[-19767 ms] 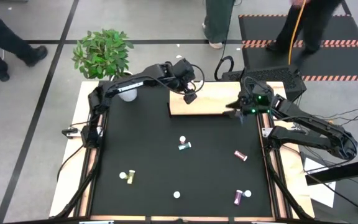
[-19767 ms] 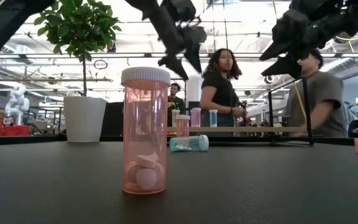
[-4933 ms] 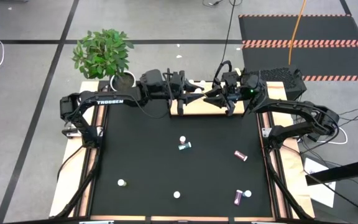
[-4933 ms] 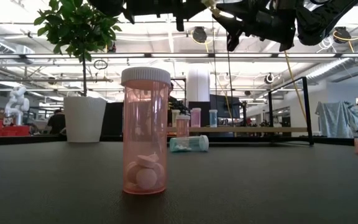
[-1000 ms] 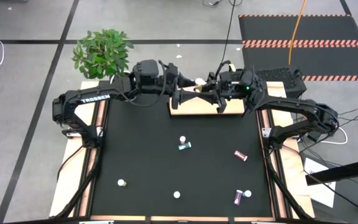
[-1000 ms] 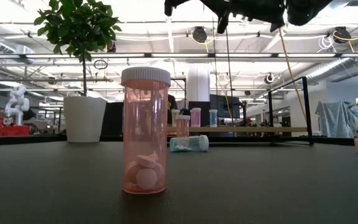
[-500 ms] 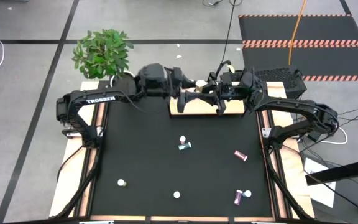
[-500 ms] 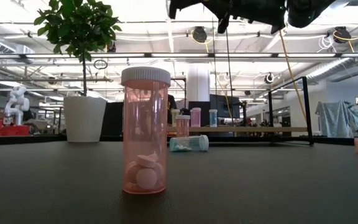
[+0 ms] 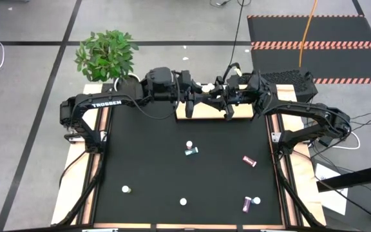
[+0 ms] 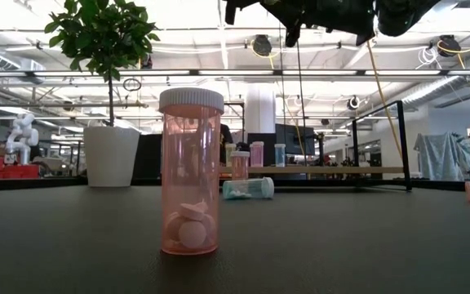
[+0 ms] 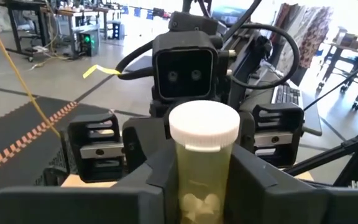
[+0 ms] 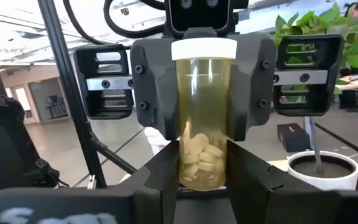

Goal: Pick and place medicine bottles onto shelf by color
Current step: Put the right yellow pill bottle aligned with the other yellow pill bottle on the shelf

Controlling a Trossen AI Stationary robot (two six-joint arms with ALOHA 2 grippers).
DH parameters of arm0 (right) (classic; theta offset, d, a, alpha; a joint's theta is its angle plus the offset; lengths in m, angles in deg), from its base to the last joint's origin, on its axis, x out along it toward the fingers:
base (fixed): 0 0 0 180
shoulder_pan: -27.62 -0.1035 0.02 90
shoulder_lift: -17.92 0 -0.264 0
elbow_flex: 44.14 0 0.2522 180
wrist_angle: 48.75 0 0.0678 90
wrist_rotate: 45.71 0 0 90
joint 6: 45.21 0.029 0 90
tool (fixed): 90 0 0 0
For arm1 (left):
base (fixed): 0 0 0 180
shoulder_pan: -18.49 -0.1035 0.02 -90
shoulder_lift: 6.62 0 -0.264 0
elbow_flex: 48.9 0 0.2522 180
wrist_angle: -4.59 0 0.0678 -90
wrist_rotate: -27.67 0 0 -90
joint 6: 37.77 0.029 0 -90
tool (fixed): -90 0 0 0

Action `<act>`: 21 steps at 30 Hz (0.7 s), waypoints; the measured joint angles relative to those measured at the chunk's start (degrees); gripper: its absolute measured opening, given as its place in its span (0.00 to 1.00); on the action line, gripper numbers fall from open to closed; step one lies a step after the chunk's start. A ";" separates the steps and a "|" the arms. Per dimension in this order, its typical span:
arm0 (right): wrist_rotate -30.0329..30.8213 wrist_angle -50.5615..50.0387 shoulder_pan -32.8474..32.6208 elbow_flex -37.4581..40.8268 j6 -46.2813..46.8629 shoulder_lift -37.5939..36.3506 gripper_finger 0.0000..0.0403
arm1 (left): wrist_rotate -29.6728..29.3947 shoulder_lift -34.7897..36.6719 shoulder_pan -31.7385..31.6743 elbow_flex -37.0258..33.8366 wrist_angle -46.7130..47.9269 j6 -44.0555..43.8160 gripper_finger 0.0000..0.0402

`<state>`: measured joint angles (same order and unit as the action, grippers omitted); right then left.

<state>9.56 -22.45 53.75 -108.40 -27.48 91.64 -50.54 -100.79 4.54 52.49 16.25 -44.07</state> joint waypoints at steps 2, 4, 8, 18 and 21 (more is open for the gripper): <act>0.01 -0.07 0.00 0.00 -0.12 0.04 0.26 | 0.01 0.00 0.00 0.00 0.66 0.02 0.23; 0.01 -0.07 0.03 0.00 -0.25 0.04 0.26 | 0.02 0.00 0.02 0.00 0.75 -0.01 0.22; 0.01 -2.33 0.41 0.00 1.62 0.04 0.27 | -0.02 0.00 0.00 0.00 1.26 -0.15 0.24; 11.46 -31.85 1.06 0.07 -7.27 -4.40 0.43 | -3.23 0.24 -0.70 0.03 11.49 7.08 0.26; 16.65 -37.86 1.74 -0.84 -5.96 -7.69 0.48 | -4.98 0.16 -0.75 0.00 14.72 9.27 0.25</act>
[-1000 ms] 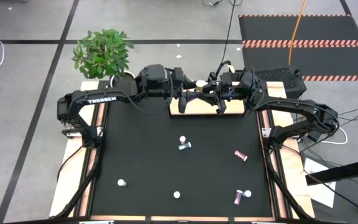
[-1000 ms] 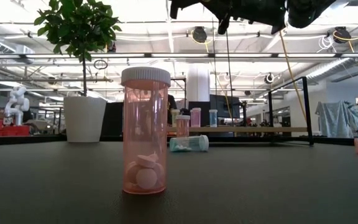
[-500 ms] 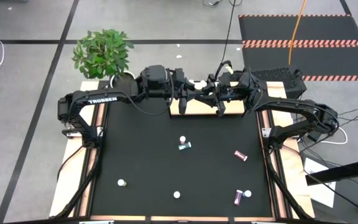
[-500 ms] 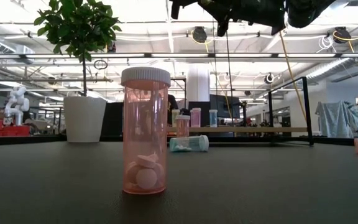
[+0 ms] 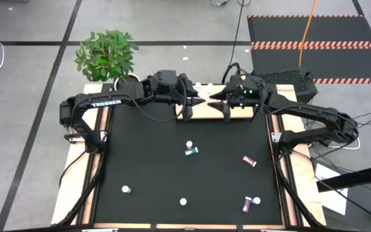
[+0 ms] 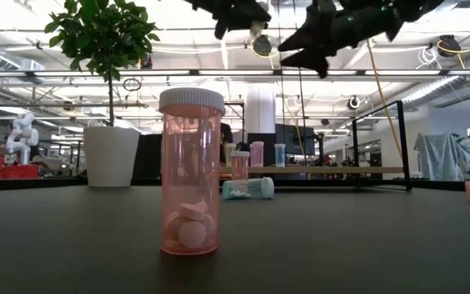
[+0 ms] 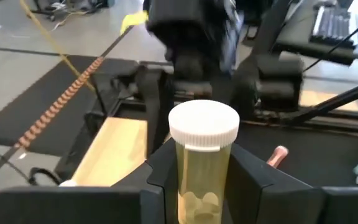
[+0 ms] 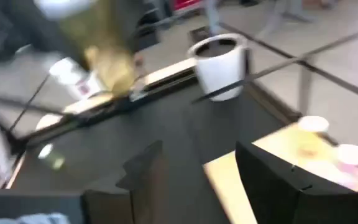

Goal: Pick and place medicine bottles onto shelf by color
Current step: Put the right yellow pill bottle aligned with the other yellow pill bottle on the shelf

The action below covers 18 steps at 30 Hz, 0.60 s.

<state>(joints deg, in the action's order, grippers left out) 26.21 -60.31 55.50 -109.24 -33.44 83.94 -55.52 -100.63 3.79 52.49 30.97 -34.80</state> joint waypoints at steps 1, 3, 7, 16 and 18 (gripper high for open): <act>1.13 -1.99 0.28 -1.32 1.19 -0.73 0.50 | -0.72 0.06 -0.01 0.00 0.68 0.44 0.25; 1.79 -4.86 0.46 -5.52 1.81 -1.98 0.53 | -1.67 0.08 -0.19 0.00 1.61 1.05 0.25; 1.26 -10.44 -0.61 -16.49 -3.09 -0.75 0.57 | -1.79 -0.65 -0.54 0.05 -0.07 2.47 0.25; -4.33 -18.51 -2.09 -27.11 -12.30 8.47 0.62 | -1.88 -1.71 -0.68 -0.02 0.51 3.43 0.25; -4.56 -19.18 -2.10 -27.14 -13.32 9.34 0.63 | -1.88 -1.71 -0.45 -0.02 0.41 3.39 0.25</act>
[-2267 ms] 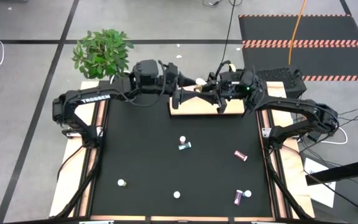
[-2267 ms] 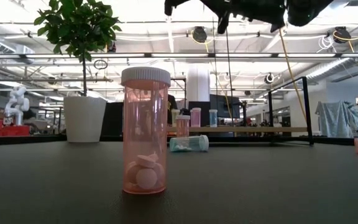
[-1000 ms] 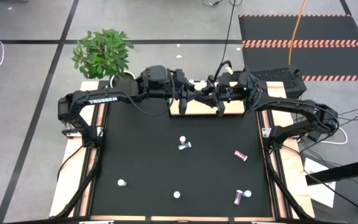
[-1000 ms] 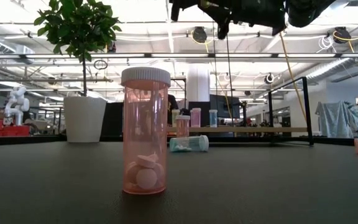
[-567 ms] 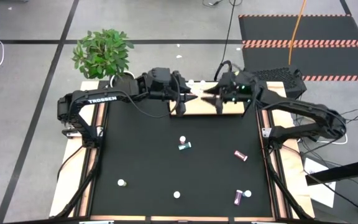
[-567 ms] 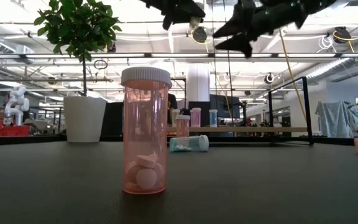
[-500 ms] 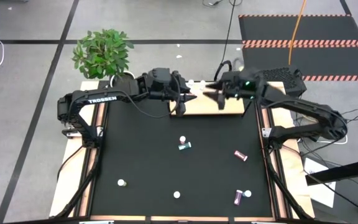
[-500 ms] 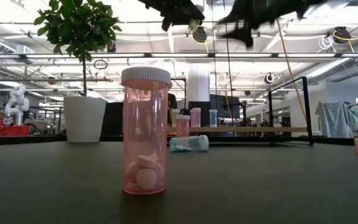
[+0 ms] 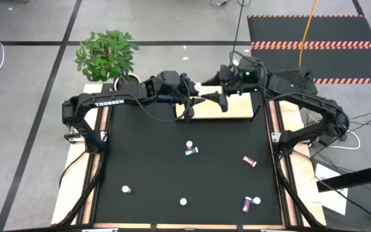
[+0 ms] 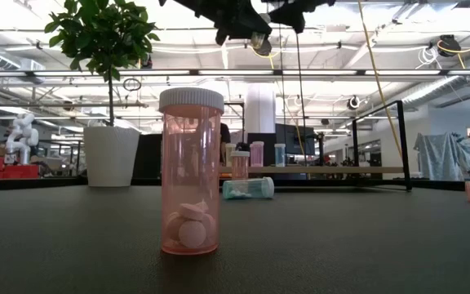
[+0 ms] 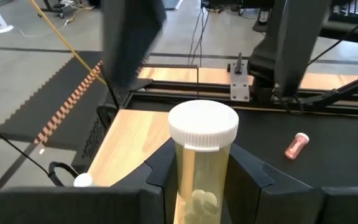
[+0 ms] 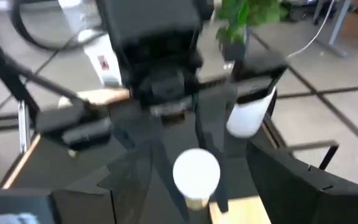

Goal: Pick and place medicine bottles onto shelf by color
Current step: Put the right yellow pill bottle aligned with the other yellow pill bottle on the shelf

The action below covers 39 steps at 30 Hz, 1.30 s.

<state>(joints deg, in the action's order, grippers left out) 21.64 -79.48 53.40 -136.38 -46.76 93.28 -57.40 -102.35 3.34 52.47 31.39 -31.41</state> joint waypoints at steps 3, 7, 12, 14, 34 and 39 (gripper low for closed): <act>-0.19 -2.08 -0.06 0.02 -1.62 0.79 0.63 | 0.00 0.00 0.34 0.00 0.00 -0.01 0.25; -1.69 -3.30 -0.09 0.02 -2.37 1.23 0.60 | 0.02 0.00 0.50 0.00 -0.03 -1.04 0.25; -3.09 -3.41 -0.12 0.02 -2.40 1.18 0.51 | 0.00 0.00 0.46 0.00 -0.05 -2.23 0.25; -3.14 -3.79 -0.12 0.02 -2.29 1.21 0.47 | -0.12 0.00 0.52 0.00 -0.03 -2.44 0.25; -4.37 -4.34 -0.30 0.09 -1.31 1.20 0.31 | -0.86 0.02 1.96 0.00 -0.21 -2.48 0.25; -4.64 -4.31 -0.32 0.11 -1.02 1.20 0.31 | -0.70 0.04 2.29 0.00 -0.15 -6.00 0.30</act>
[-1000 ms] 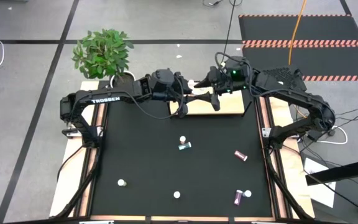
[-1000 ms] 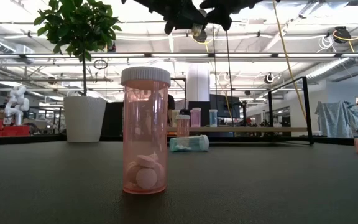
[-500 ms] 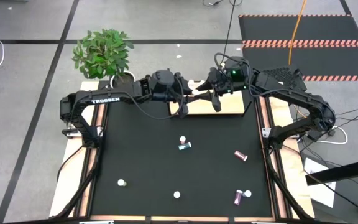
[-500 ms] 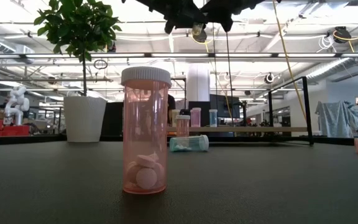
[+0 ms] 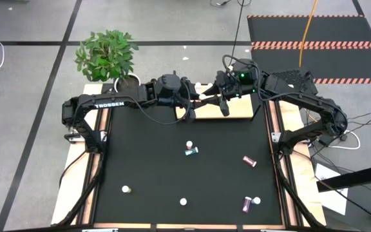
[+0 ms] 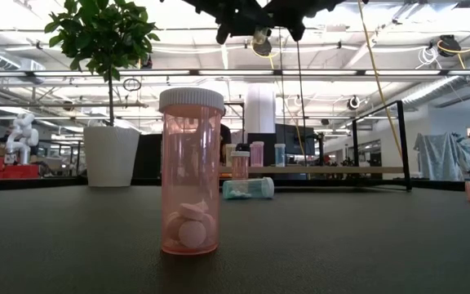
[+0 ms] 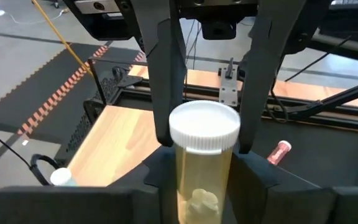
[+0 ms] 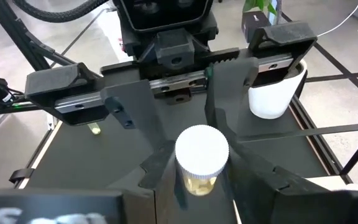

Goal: Pick and place medicine bottles onto shelf by color
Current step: Put the right yellow pill bottle aligned with the other yellow pill bottle on the shelf

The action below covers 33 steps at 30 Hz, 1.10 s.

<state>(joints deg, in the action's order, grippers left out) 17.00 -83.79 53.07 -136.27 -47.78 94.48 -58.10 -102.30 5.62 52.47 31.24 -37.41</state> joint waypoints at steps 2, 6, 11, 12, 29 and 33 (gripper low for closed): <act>0.01 0.01 -0.02 0.00 0.00 0.00 0.31 | 0.04 0.00 0.22 0.00 0.20 -0.69 0.36; 0.07 2.56 -0.02 0.00 0.53 1.21 0.31 | -1.43 0.48 0.22 0.02 3.34 -2.53 0.52; 0.15 7.62 0.00 0.00 0.41 3.50 0.31 | -3.23 3.53 -0.33 0.00 16.47 -1.11 0.71; 0.76 8.79 0.05 0.00 -0.20 4.23 0.31 | -3.39 4.42 -0.59 0.00 18.96 -0.65 0.75; 14.19 21.01 4.60 0.00 -8.94 25.89 0.31 | -14.41 22.06 -6.08 0.04 33.21 -6.02 0.82; 14.23 21.89 5.36 0.00 -9.77 29.32 0.31 | -14.83 21.82 -6.87 0.02 33.19 -4.42 0.80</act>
<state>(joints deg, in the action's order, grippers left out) 31.23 -61.90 58.43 -136.27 -57.56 123.79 -72.94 -80.48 -1.25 52.49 64.42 -41.84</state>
